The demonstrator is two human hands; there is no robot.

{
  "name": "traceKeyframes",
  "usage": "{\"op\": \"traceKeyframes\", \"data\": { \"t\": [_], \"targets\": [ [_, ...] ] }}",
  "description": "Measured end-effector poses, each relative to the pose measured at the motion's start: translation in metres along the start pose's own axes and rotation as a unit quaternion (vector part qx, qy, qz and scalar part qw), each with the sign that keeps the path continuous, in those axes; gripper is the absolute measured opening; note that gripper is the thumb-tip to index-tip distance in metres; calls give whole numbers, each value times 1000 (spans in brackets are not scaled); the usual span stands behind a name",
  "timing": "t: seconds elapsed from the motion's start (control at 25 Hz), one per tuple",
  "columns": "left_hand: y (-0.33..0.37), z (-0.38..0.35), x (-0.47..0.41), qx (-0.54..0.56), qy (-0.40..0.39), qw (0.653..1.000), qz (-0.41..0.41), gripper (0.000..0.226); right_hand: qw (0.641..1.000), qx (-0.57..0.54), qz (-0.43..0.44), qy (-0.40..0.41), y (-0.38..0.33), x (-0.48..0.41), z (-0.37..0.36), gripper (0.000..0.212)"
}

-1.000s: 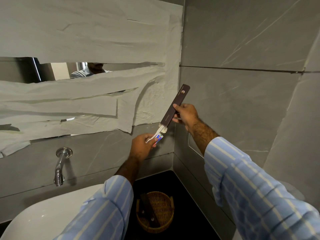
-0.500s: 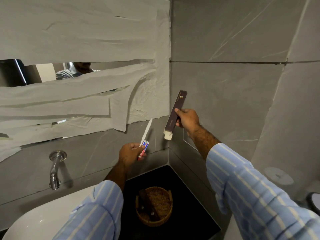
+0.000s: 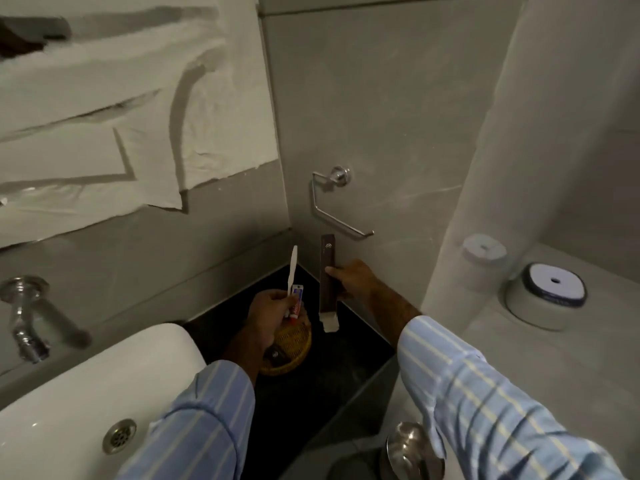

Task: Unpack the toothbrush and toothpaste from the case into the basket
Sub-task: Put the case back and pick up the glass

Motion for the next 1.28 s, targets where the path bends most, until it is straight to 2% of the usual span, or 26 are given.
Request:
{"op": "traceKeyframes", "data": {
  "t": [0.2,0.36,0.6,0.76,1.0,1.16,1.28],
  "targets": [
    [-67,-49,7,-15,-65,995,79,34,997,4,-82,5,79,29,33,37],
    [-120,-76,7,-116,-92,983,111,32,993,34,-113,15,133,58,65,37],
    [-179,-133,21,-215,-159,951,154,22,966,113,-226,48,227,104,125,43],
    [-210,-165,21,-270,-187,929,172,30,944,150,-284,79,273,130,160,39],
    [-247,-191,7,-310,-200,909,192,23,911,166,-362,111,330,149,198,18],
    [-263,-199,-3,-315,-188,908,201,12,905,172,-375,99,360,140,207,19],
    [-266,-200,-9,-319,-184,909,194,14,911,178,-363,84,369,132,213,20]
  ]
}}
Point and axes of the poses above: each hand's wrist, its own x-axis away from the middle knuckle, its own z-axis out of the back of the hand, y = z × x, the point moved 7 cm from there along -x, towards the middle knuckle, and after that the axes turned 10 degrees about z, right-handed, at the moved point
